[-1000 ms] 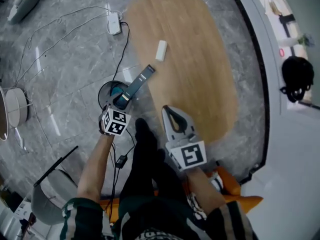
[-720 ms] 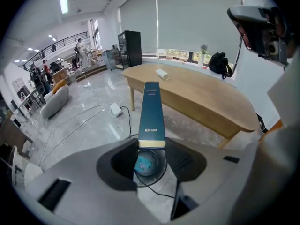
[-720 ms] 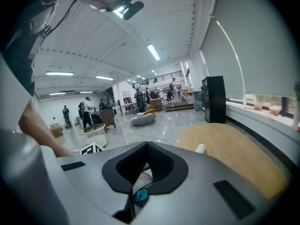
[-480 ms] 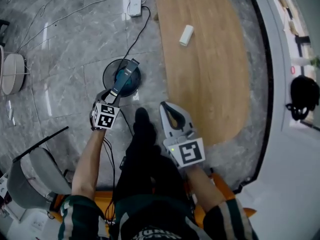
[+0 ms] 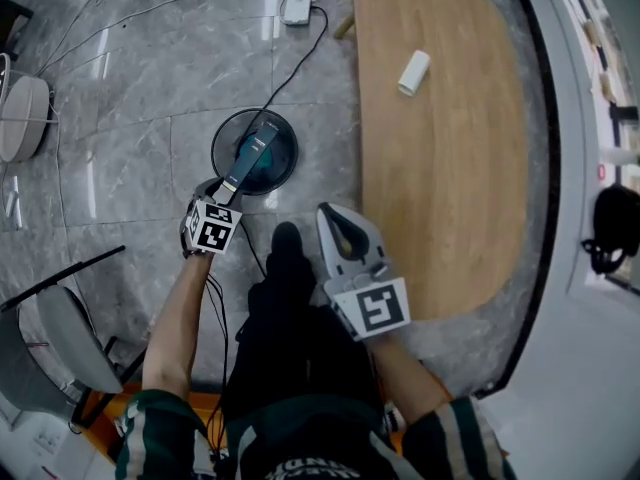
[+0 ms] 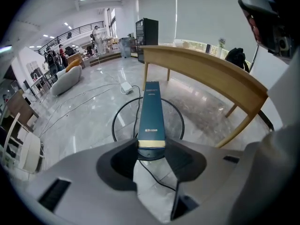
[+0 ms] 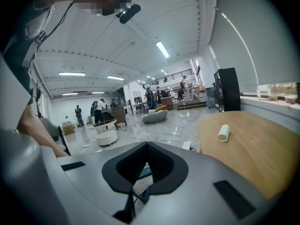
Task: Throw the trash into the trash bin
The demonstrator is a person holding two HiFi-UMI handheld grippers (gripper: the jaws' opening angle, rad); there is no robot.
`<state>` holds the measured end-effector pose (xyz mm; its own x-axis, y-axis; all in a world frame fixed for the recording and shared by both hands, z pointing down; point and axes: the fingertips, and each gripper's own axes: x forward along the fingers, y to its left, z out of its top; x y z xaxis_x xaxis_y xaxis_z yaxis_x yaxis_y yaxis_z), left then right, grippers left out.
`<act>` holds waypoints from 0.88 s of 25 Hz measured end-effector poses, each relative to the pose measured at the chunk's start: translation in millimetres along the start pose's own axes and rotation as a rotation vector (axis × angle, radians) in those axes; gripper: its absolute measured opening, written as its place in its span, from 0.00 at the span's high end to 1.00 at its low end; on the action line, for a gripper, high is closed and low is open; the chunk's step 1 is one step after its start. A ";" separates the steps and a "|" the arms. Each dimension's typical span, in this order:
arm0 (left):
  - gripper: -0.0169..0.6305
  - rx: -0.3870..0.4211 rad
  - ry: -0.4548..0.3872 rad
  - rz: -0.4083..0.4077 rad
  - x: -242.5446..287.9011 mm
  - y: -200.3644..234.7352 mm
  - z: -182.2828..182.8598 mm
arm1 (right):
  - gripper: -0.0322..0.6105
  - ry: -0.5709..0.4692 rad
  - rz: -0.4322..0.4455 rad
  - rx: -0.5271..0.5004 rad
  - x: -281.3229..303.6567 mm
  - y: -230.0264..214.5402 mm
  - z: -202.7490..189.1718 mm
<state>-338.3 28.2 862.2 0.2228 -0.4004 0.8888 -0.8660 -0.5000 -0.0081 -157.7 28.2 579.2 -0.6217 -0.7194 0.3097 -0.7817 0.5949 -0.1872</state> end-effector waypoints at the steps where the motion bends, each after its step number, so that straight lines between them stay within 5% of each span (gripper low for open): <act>1: 0.70 0.001 0.005 -0.002 6.5 2.5 -3.3 | 0.95 -0.003 0.007 -0.001 5.3 0.2 -4.5; 15: 0.70 0.034 0.070 -0.020 60.4 10.7 -23.8 | 0.95 -0.004 0.030 0.030 39.4 -5.4 -45.2; 22: 0.69 0.036 0.022 0.010 46.3 11.0 -10.7 | 0.95 0.011 0.017 0.048 34.6 -6.8 -37.1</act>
<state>-342.2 12.4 908.2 0.2041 -0.3882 0.8987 -0.8515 -0.5234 -0.0327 -172.1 12.5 625.7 -0.6342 -0.7055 0.3164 -0.7730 0.5886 -0.2367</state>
